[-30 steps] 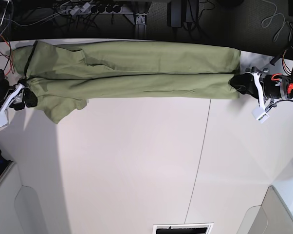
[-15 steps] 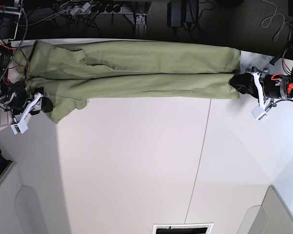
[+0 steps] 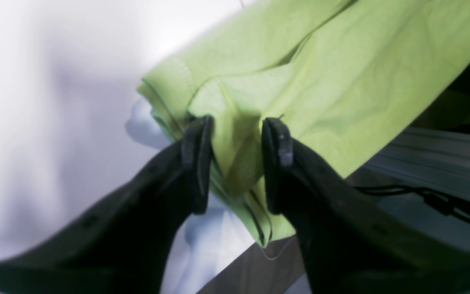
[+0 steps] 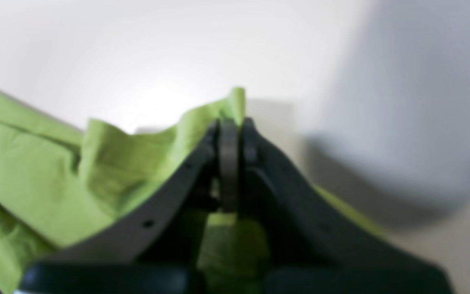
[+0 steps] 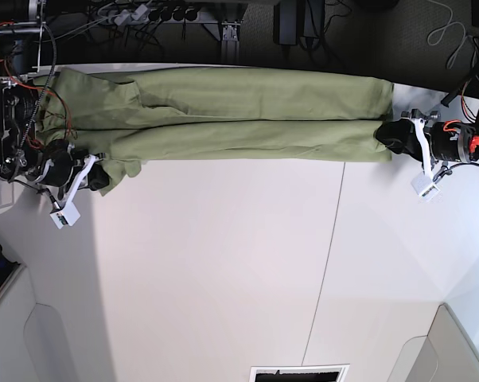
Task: Layout the t-shirt on the table in an organized manner, then fold the t-shirt properly
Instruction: 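Fold the shirt lengthwise again with both grippers into a long strip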
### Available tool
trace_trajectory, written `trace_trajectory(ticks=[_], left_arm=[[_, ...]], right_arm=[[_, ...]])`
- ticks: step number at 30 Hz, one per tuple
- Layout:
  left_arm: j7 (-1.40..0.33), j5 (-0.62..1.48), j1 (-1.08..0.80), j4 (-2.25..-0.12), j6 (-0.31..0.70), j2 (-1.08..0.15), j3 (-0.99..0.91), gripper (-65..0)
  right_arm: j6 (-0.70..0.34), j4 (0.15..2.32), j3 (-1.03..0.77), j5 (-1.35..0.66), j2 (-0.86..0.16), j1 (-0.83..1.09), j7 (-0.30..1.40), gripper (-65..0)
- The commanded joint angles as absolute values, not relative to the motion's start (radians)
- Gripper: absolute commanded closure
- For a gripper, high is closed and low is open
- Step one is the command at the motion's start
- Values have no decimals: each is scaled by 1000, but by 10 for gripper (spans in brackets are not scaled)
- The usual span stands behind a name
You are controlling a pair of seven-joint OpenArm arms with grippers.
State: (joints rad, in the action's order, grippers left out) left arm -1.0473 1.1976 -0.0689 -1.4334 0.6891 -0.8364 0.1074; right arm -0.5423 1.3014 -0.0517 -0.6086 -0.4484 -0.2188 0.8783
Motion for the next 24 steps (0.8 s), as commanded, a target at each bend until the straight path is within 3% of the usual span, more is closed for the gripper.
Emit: trace_trajectory(ticks=[1, 4, 8, 18, 22, 23, 24], left_arm=[[-1036, 1215, -53, -1444, 698, -858, 97, -231], [-1036, 1208, -53, -1444, 698, -847, 97, -235], [-1036, 1185, -53, -1444, 698, -832, 97, -319], [-1034, 1202, -53, -1444, 698, -828, 97, -319], [-1032, 1209, -53, -1444, 698, -829, 97, -371], [-1032, 1214, -52, -1444, 698, -829, 97, -372], [-1032, 1216, -52, -1444, 698, -829, 97, -372]], right_arm=[[-546, 1337, -60, -637, -465, -238, 881, 0], [-546, 1399, -75, -673, -465, -235, 955, 0], [-558, 1508, -121, -751, -466, -183, 1023, 0], [-565, 1799, -290, -825, -465, 120, 1056, 0], [-566, 1834, -302, -828, -464, 212, 1055, 0], [-566, 1833, -302, -827, -464, 224, 1055, -26], [-566, 1833, -302, -827, -464, 233, 1054, -122]])
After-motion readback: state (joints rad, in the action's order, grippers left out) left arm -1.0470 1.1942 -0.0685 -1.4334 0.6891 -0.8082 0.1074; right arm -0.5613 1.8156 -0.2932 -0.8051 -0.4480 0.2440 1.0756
